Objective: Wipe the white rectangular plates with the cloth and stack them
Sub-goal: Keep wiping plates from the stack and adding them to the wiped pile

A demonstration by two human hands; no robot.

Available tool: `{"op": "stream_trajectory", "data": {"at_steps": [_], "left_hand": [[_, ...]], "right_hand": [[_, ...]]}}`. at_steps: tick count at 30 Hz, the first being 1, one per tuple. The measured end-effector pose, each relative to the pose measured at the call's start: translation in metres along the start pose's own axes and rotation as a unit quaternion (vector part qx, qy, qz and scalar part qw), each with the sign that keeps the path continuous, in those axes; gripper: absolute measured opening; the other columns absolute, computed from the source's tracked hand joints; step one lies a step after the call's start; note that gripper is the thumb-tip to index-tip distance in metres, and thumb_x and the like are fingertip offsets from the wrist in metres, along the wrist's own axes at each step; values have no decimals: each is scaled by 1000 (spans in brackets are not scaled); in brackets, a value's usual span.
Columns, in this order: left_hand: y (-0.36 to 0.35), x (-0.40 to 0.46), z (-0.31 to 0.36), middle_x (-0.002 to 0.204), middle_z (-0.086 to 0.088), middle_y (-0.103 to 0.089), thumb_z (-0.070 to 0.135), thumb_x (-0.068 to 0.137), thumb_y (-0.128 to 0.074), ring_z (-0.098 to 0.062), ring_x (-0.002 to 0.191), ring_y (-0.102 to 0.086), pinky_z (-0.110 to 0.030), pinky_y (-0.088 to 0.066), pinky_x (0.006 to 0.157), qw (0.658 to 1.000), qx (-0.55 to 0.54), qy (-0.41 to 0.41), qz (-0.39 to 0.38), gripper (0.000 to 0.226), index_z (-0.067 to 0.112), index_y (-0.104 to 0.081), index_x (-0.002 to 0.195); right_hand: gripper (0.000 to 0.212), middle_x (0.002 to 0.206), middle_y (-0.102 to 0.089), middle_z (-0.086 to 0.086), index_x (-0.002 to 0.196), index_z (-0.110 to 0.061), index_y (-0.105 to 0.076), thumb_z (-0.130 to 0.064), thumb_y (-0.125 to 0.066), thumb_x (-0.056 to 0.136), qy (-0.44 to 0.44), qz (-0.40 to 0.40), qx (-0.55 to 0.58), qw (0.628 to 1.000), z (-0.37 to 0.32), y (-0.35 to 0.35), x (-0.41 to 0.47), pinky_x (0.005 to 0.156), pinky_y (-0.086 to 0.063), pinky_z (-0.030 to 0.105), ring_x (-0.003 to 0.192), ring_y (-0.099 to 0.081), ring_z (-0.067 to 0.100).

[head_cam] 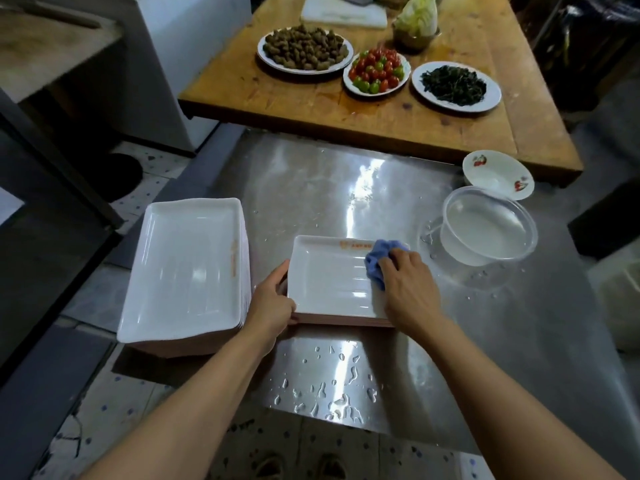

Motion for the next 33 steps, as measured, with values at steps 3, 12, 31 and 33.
{"op": "stream_trajectory", "data": {"at_steps": [3,12,31,33], "left_hand": [[0,0,-1,113,20,-55,-23,70,-37,-19,87,-60,-25,-50,48,1000,-4,1,-2,88,39,-50,131],[-3,3,-4,87,32,-67,-23,70,-36,-16,74,-64,-29,-44,48,1000,-1,-10,-16,87,40,-50,129],[-3,-7,14,118,1,-60,-12,82,-39,-22,103,-56,-35,-54,74,995,77,-55,21,65,30,-49,131],[-2,-9,17,120,1,-59,-11,82,-36,-21,105,-55,-37,-51,88,989,124,-65,40,67,30,-47,134]], "right_hand": [[33,135,-39,16,121,-13,-51,-27,-44,92,-18,2,45,999,-13,-5,12,89,-36,39,114,-40,35],[40,137,-35,9,132,-25,-48,-27,-47,92,74,-57,125,988,-93,-14,40,96,-33,38,121,-35,32],[48,124,-42,6,132,-31,-42,-17,-48,86,79,-78,33,993,-37,-3,-42,91,-23,37,113,-39,27],[45,125,-41,6,131,-28,-44,-16,-45,87,52,-69,14,996,-16,2,-53,90,-25,36,114,-38,27]]}}
Point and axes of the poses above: each hand's wrist, its own x-axis towards the middle knuckle, its own y-axis out of the back of the hand, z = x × y, the point moved 10 cm from there along x, towards the middle knuckle
